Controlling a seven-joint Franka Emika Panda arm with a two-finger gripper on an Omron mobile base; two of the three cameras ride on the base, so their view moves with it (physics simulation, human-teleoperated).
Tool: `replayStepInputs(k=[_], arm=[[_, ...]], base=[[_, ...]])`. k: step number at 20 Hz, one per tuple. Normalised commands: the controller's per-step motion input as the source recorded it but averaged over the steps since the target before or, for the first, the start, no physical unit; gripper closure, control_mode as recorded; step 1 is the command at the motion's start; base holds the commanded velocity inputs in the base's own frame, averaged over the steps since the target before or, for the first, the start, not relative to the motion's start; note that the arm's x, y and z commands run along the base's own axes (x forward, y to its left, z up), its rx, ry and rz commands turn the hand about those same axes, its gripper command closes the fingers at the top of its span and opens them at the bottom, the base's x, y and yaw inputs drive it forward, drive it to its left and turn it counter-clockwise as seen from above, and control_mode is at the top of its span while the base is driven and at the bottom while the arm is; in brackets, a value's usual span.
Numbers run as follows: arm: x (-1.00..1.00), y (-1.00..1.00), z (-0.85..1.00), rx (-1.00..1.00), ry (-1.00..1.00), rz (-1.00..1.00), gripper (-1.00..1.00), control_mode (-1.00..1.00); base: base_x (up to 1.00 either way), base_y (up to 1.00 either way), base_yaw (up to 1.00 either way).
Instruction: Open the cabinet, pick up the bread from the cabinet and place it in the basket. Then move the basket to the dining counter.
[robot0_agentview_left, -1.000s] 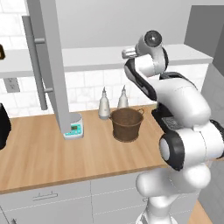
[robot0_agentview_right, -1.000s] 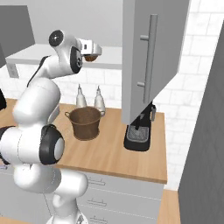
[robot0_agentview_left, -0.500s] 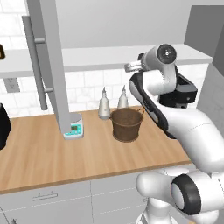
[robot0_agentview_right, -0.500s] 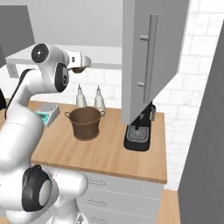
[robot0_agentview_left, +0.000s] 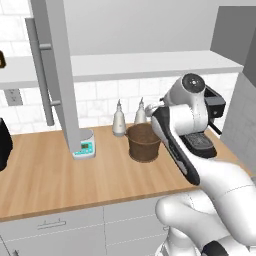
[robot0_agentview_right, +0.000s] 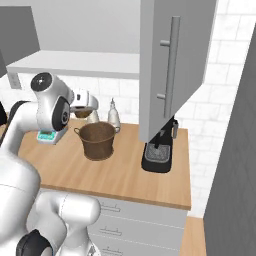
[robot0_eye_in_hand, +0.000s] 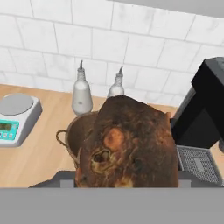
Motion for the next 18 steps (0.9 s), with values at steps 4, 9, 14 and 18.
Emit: replayStepInputs(k=[4,9,14,18], arm=[[0.95,0.01,-1.0,0.0,0.21,0.03,1.0,-1.0],[0.93,0.06,-0.91,0.0,0.06,0.05,1.0,-1.0],[0.52,0.12,-0.69,0.0,0.01,0.06,1.0,-1.0],[0.38,0.14,-0.48,0.0,0.0,0.04,1.0,-1.0]], base=[[0.0,0.0,0.0],[0.0,0.0,0.0],[0.0,0.0,0.0],[0.0,0.0,0.0]])
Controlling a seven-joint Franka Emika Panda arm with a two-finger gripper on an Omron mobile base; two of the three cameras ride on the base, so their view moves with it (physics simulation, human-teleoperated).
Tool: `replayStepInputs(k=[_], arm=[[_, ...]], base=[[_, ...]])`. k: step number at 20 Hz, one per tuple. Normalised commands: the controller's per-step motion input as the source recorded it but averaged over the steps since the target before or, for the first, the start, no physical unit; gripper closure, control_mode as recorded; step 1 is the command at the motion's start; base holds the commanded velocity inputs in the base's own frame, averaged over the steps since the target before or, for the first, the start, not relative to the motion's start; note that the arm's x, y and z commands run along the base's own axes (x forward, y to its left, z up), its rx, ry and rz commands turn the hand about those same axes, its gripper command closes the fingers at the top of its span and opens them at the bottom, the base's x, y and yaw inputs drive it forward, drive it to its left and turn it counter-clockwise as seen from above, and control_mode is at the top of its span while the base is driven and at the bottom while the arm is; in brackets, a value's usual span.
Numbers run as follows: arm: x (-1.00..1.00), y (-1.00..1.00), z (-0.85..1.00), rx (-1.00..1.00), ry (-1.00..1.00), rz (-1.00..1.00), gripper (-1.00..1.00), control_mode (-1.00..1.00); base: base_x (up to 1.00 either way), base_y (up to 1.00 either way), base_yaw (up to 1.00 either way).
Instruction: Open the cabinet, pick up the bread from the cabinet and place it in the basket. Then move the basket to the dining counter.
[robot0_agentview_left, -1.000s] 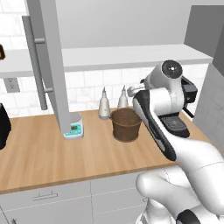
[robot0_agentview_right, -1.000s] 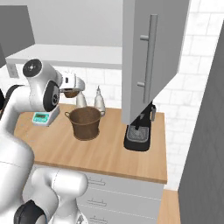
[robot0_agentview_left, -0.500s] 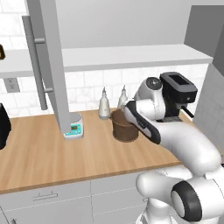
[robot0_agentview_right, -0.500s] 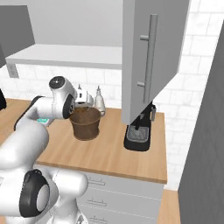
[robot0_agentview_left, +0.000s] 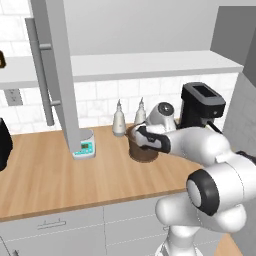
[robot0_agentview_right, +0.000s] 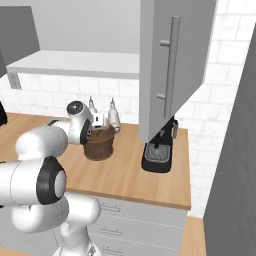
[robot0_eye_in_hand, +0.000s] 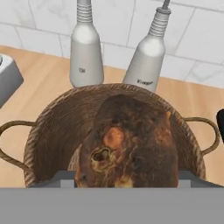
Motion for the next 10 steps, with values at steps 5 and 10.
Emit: replayStepInputs(k=[5,10], arm=[[0.2,0.1,-0.35,0.0,0.0,0.0,1.0,-1.0],[0.11,0.0,-0.27,0.0,0.0,0.0,1.0,-1.0]], base=[[0.0,0.0,0.0],[0.0,0.0,0.0]])
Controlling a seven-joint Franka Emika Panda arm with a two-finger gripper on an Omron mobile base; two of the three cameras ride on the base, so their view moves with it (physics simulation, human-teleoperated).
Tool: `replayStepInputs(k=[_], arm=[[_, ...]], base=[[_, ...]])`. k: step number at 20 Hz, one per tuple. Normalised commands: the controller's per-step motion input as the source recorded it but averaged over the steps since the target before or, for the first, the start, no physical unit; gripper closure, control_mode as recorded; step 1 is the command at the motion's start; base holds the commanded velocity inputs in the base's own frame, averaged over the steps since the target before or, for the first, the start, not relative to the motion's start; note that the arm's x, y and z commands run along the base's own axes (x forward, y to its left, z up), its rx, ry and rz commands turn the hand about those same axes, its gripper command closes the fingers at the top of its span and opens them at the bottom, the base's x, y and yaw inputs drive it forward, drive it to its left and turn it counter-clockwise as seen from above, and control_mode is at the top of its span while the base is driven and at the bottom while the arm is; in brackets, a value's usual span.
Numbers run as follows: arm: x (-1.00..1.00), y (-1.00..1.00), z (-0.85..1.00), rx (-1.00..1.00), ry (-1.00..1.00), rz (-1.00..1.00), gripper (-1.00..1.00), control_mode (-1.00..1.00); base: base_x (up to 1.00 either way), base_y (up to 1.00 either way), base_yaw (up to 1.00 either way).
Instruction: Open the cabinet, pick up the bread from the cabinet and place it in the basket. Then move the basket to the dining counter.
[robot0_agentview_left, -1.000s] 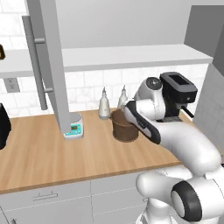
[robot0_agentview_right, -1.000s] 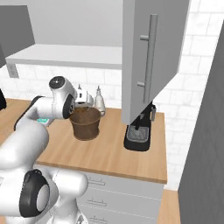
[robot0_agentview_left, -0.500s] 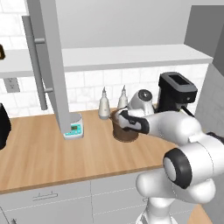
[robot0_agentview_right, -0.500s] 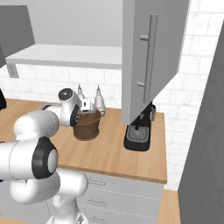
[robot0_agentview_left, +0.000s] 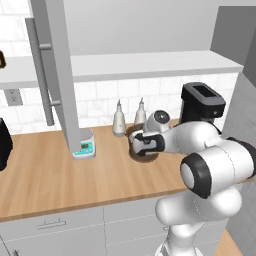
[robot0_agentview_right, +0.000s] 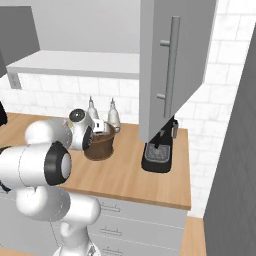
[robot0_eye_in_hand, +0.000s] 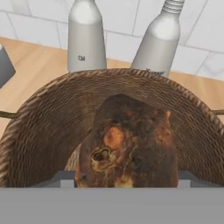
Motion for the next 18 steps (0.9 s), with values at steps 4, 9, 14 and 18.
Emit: replayStepInputs(k=[4,9,14,18], arm=[[0.08,0.0,-0.16,0.0,0.03,0.0,-1.0,-1.0],[0.0,0.02,0.26,0.0,0.0,0.0,-1.0,-1.0],[-0.02,0.11,0.52,0.0,0.03,0.0,-1.0,-1.0],[-0.33,0.41,0.62,0.0,0.04,0.0,-1.0,-1.0]], base=[[0.0,0.0,0.0],[0.0,0.0,0.0],[0.0,0.0,0.0],[0.0,0.0,0.0]])
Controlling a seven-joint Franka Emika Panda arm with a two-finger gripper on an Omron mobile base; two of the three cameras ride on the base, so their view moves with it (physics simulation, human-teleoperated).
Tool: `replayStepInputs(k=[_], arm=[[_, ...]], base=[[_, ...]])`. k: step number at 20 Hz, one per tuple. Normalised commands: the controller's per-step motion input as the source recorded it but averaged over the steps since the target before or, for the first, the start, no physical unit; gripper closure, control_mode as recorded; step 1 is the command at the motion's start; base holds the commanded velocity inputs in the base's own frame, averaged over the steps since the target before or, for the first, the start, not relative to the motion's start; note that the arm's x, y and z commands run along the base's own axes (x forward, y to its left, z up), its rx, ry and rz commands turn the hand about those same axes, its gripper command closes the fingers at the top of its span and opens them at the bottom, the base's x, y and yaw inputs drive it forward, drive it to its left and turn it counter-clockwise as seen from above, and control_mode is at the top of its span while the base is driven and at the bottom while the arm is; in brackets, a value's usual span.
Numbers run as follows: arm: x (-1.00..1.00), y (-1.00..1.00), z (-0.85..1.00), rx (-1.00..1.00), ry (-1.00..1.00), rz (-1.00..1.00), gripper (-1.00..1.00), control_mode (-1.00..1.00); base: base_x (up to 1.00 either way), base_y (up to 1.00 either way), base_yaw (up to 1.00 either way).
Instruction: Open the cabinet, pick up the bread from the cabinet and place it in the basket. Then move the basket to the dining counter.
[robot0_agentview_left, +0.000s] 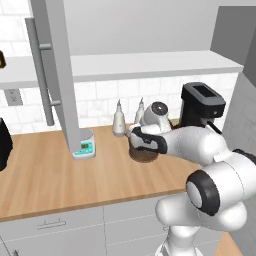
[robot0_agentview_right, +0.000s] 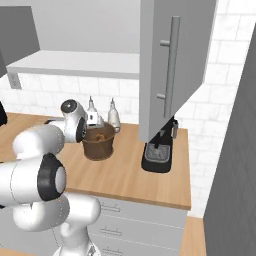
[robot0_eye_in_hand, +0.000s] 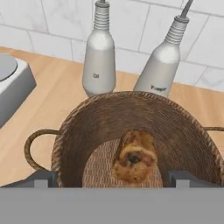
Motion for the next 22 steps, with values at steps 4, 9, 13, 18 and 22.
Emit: replayStepInputs(k=[4,9,13,18,22], arm=[[-0.74,0.7,0.35,-0.02,0.09,0.01,-1.0,-1.0],[-0.29,0.21,-0.11,-0.13,0.08,0.0,-1.0,-1.0],[0.14,0.0,-0.24,-0.18,0.08,0.0,-1.0,-1.0],[0.22,-0.04,-0.38,-0.12,0.08,0.0,-1.0,-1.0],[0.26,-0.18,-0.31,-0.07,0.09,0.0,-1.0,-1.0]], base=[[0.0,0.0,0.0],[0.0,0.0,0.0],[0.0,0.0,0.0],[0.0,0.0,0.0],[0.0,0.0,0.0]])
